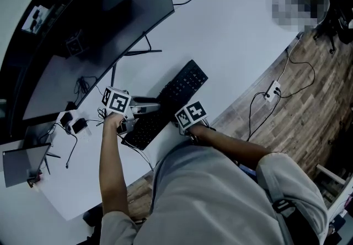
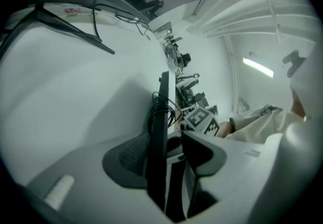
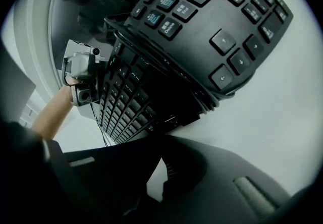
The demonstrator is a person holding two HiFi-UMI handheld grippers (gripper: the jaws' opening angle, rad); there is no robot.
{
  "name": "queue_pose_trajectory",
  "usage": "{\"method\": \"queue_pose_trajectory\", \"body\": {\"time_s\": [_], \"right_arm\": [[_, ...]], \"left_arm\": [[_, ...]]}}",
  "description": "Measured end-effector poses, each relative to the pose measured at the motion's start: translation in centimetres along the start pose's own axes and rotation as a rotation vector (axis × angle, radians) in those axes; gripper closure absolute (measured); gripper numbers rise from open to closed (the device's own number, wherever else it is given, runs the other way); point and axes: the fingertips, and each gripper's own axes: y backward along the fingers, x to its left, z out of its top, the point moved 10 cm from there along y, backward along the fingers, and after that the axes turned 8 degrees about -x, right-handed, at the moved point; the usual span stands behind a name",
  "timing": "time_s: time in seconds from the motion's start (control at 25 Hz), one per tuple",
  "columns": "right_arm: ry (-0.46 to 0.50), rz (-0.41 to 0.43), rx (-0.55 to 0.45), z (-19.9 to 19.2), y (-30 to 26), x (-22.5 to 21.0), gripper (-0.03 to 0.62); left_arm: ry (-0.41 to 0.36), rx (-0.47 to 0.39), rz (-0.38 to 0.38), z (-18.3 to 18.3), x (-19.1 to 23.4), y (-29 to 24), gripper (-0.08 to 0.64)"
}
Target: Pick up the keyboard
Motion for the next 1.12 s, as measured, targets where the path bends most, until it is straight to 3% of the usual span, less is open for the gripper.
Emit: {"method": "queue_pose_trajectory", "body": {"time_s": [0.12, 0.32, 0.48, 0.72, 0.92, 1.12], "right_arm": [[-0.004, -0.003, -0.003, -0.1, -0.1, 0.0, 0.598], [-0.026, -0.007, -0.025, -0.5, 0.3, -0.3, 0.598], [-0.026, -0.008, -0.037, -0.7, 0.5, -0.4, 0.600], [-0.030, -0.022, -0.054, -0.8, 0.6, -0.3, 0.600], [-0.027, -0.022, -0.059, -0.8, 0.7, -0.3, 0.600], [-0.032, -0.027, -0.056, -0.9, 1.2, -0.6, 0.600]], "left_arm": [[-0.007, 0.108, -0.025, -1.4, -0.1, -2.3, 0.560], [-0.075, 0.222, 0.034, -3.6, 0.4, -4.5, 0.560], [-0.074, 0.219, 0.034, -4.1, 0.6, -4.7, 0.560], [-0.136, 0.218, 0.071, -4.0, 0.6, -4.9, 0.560], [-0.181, 0.218, 0.199, -4.4, 1.2, -5.4, 0.560], [-0.115, 0.137, 0.155, -4.8, 1.3, -5.0, 0.560]]}}
